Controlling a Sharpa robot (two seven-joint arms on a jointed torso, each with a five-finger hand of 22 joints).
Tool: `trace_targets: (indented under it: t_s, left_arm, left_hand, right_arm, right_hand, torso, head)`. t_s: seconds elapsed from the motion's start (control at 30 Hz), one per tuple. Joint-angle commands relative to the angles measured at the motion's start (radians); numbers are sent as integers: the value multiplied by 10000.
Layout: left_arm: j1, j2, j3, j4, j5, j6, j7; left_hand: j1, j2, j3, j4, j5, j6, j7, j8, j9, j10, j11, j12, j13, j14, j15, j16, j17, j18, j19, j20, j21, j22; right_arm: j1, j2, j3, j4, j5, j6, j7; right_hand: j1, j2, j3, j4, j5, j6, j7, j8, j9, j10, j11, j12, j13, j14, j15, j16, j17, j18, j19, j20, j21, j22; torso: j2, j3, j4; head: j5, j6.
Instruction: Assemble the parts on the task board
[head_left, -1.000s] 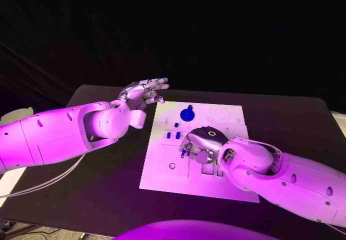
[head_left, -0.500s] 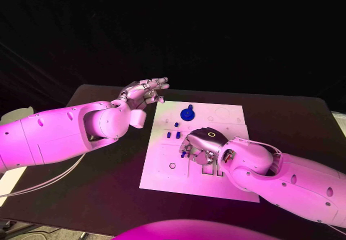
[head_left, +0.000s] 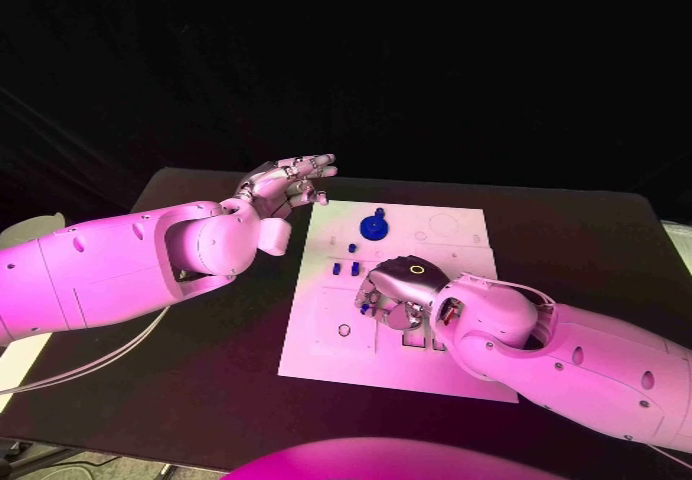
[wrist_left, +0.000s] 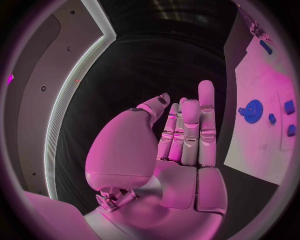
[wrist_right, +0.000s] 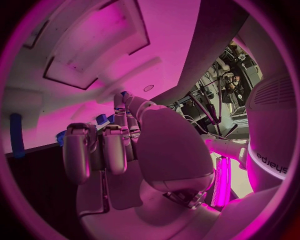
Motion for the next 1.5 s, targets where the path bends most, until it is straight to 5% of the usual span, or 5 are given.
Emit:
trace_targets:
  t_s: [0.03, 0.3, 0.43, 0.93, 1.5]
  left_arm:
    - [5, 22, 6, 12, 7, 211, 24]
    - [5, 13, 6, 22, 5, 207, 13]
    - [6, 5, 6, 29, 5, 204, -4]
    - [5, -22, 5, 17, -18, 247, -66]
    - [4, -51, 3, 62, -158, 349, -82]
  left_hand:
    - [-20, 58, 2, -62, -27, -70, 10, 57, -9, -46, 2, 52, 9, -70, -18, 46, -9, 100, 16, 49, -37, -15]
    - [-20, 58, 2, -62, -27, -70, 10, 57, -9, -46, 2, 52, 9, -70, -18, 46, -9, 100, 16, 49, -37, -15]
    - [-20, 58, 2, -62, -27, -70, 10, 57, -9, -46, 2, 52, 9, -70, -18, 46, -9, 100, 16, 49, -37, -15]
    - [-34, 57, -21, -74, -34, -98, 19, 66, -9, -94, 11, 95, 15, -91, -10, 47, -44, 101, 14, 56, -47, -22]
    - [-33, 63, -25, -80, -36, -106, 20, 71, -8, -108, 13, 111, 17, -96, -8, 51, -49, 101, 13, 59, -51, -24]
  right_arm:
    - [-30, 37, -23, -55, -273, 293, -137]
    - [-35, 66, -47, -130, -327, 232, -335]
    - [-35, 42, -55, -154, -339, -160, -409]
    - [-12, -790, 71, 674, -249, -1422, -222]
    - [913, -2459, 360, 870, -19, -344, -863]
  right_hand:
    - [-78, -13, 10, -56, 33, 57, 76, 51, 14, -97, 3, -54, -17, 718, 57, -49, 922, 96, 116, 42, -57, 605]
    - [-456, -279, -127, 9, 38, -360, 222, -89, -78, -647, 207, -84, -95, 705, 229, -71, 877, 106, 79, 168, -110, 534]
    - [-807, -683, -525, 79, 41, -1372, 128, -69, -345, -2121, 496, -38, -87, 645, 449, -193, 684, 264, -260, 411, -601, -182]
    - [-646, -616, -828, -19, 34, -1408, 226, 2, -332, -2155, 464, 346, -17, 585, 439, -315, 481, 326, -319, 466, -764, -395]
    - [-617, -805, -1063, -23, 21, -1420, 255, -57, -360, -2323, 343, 316, -84, 584, 340, -350, 421, 335, -305, 393, -815, -449]
  torso:
    - [-5, -3, 1]
    - [-15, -6, -2]
    - [-11, -5, -3]
    - [-11, 1, -11]
    - [2, 19, -36]
  head:
    - [9, -16]
    - [16, -22]
    - [22, -14]
    - [-1, 46]
    - [-215, 285]
